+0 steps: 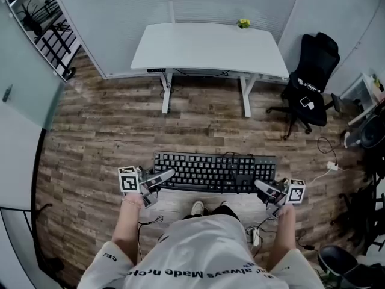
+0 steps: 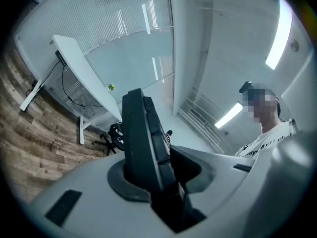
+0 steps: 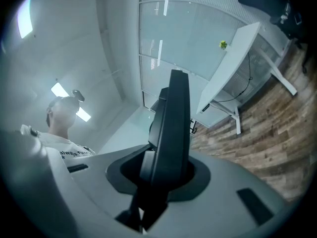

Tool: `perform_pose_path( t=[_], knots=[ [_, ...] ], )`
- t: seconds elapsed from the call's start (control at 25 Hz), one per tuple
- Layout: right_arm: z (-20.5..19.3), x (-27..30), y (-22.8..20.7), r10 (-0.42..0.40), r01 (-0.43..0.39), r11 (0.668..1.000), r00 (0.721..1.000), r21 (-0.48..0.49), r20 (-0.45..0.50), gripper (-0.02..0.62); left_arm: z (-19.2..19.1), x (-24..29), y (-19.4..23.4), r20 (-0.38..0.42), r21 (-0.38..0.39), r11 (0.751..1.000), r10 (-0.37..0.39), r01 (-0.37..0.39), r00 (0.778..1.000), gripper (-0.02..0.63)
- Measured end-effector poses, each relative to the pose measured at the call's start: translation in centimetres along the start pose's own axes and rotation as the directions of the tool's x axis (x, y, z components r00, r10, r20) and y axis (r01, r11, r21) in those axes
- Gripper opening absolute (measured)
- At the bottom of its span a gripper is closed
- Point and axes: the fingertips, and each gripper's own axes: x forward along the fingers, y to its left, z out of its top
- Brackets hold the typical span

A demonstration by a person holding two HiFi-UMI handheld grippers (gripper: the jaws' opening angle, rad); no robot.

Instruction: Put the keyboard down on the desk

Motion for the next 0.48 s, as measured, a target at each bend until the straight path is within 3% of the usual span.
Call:
perform_pose_path(
  t=[0.48],
  knots=[
    [1.1,0.7,-2.3,0.000,0.000,1.000,1.000,-0.002,0.000,0.107,0.9,0.7,2.1,-0.006,-0.010,1.000,0.017,-0.017,1.000,0.140]
  ],
)
